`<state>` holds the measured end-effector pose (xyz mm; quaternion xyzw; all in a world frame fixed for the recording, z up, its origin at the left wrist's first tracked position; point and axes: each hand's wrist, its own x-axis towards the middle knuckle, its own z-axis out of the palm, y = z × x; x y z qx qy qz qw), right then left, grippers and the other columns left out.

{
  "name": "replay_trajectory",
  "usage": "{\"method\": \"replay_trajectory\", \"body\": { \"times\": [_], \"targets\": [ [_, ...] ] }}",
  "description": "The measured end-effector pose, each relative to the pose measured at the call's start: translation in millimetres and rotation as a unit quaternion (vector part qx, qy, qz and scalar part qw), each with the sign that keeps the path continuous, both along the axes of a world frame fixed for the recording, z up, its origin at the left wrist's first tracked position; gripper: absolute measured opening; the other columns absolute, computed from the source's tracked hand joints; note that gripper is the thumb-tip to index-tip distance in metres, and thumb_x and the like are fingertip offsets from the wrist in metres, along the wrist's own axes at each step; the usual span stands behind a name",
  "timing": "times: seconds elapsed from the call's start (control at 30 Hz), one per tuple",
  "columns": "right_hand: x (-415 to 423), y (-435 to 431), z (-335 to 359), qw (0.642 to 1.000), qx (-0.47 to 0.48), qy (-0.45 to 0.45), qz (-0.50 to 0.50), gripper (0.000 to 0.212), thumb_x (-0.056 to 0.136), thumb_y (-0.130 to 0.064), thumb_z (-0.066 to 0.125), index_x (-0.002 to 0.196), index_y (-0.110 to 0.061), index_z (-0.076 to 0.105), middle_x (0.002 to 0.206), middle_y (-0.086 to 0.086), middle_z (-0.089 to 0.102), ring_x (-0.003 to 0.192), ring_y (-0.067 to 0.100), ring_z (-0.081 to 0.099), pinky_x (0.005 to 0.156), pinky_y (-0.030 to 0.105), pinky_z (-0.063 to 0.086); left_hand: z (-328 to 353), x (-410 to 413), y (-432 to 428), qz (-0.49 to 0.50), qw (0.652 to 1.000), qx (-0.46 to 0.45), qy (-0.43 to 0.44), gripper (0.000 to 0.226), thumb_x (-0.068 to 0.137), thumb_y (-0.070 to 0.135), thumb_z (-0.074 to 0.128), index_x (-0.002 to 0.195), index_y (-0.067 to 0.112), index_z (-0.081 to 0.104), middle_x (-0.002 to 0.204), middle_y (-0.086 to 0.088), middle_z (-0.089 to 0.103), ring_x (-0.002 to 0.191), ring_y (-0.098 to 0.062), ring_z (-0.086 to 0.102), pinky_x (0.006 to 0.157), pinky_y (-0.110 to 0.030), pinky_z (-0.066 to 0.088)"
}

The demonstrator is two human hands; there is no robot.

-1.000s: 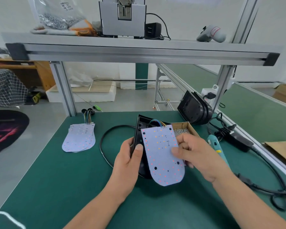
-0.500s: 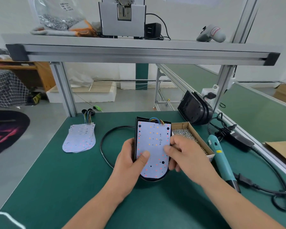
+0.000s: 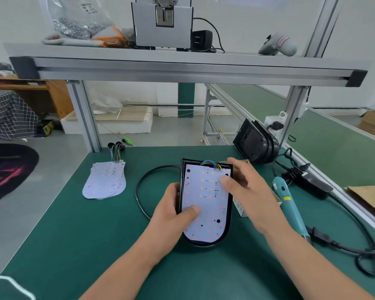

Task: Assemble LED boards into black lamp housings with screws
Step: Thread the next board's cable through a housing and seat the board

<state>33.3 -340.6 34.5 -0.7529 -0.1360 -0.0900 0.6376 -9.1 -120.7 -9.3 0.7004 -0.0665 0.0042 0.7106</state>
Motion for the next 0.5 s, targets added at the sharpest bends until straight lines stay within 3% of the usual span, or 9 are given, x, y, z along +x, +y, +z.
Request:
{"method": "replay_trajectory", "body": {
  "times": [0.1, 0.17, 0.27, 0.33, 0.4, 0.5],
  "targets": [
    [0.8, -0.6, -0.3, 0.999, 0.006, -0.019, 0.033, 0.028, 0.091, -0.025, 0.078, 0.117, -0.037, 0.073, 0.107, -0.016, 0.074, 0.100, 0.004, 0.070, 0.086, 0.021, 0.056, 3.1, -1.7, 1.0, -0.037, 0.999, -0.025, 0.005, 0.045, 0.085, 0.022, 0.072, 0.128, 0.021, 0.060, 0.127, -0.004, 0.074, 0.119, -0.028, 0.070, 0.095, -0.040, 0.059],
    [0.1, -1.4, 1.4, 0.999, 0.029, -0.024, 0.034, 0.025, 0.087, -0.026, 0.078, 0.110, -0.035, 0.074, 0.101, -0.014, 0.074, 0.093, 0.005, 0.069, 0.081, 0.019, 0.055, 5.2, -4.6, -2.2, -0.056, 0.997, -0.056, 0.011, 0.046, 0.091, 0.022, 0.074, 0.134, 0.019, 0.058, 0.132, -0.005, 0.073, 0.122, -0.026, 0.070, 0.097, -0.038, 0.059],
    [1.0, 2.4, 0.5, 0.995, 0.078, -0.013, 0.057, 0.022, 0.093, -0.031, 0.071, 0.112, -0.021, 0.075, 0.102, -0.002, 0.073, 0.091, 0.014, 0.065, 0.080, 0.029, 0.053, 7.6, -5.8, -6.6, -0.052, 0.995, -0.084, 0.019, 0.044, 0.095, 0.023, 0.074, 0.136, 0.018, 0.059, 0.134, -0.004, 0.073, 0.124, -0.028, 0.070, 0.097, -0.037, 0.059],
    [3.5, 6.3, 3.3, 0.979, 0.185, 0.071, 0.053, 0.031, 0.104, -0.033, 0.055, 0.116, -0.015, 0.076, 0.112, 0.006, 0.075, 0.087, 0.018, 0.066, 0.076, 0.035, 0.051, 9.6, -5.8, -5.6, -0.059, 0.992, -0.103, 0.029, 0.045, 0.095, 0.021, 0.073, 0.137, 0.016, 0.060, 0.135, -0.006, 0.073, 0.124, -0.031, 0.070, 0.099, -0.039, 0.059],
    [6.3, 5.1, 3.6, 0.973, 0.205, 0.085, 0.056, 0.032, 0.104, -0.028, 0.052, 0.122, -0.019, 0.076, 0.128, 0.005, 0.074, 0.098, 0.020, 0.072, 0.080, 0.033, 0.056, 11.6, -6.8, -3.6, -0.081, 0.988, -0.121, 0.043, 0.049, 0.095, 0.019, 0.073, 0.141, 0.012, 0.058, 0.137, -0.011, 0.071, 0.126, -0.035, 0.069, 0.102, -0.045, 0.058],
    [0.8, 5.1, -3.1, 0.987, 0.090, 0.048, 0.125, 0.038, 0.098, -0.021, 0.059, 0.133, -0.026, 0.071, 0.136, 0.001, 0.071, 0.124, 0.024, 0.069, 0.098, 0.040, 0.058, 12.2, -9.7, -4.1, -0.119, 0.982, -0.133, 0.061, 0.054, 0.094, 0.016, 0.073, 0.144, 0.008, 0.055, 0.139, -0.016, 0.069, 0.127, -0.041, 0.066, 0.108, -0.055, 0.054]
  ]
}}
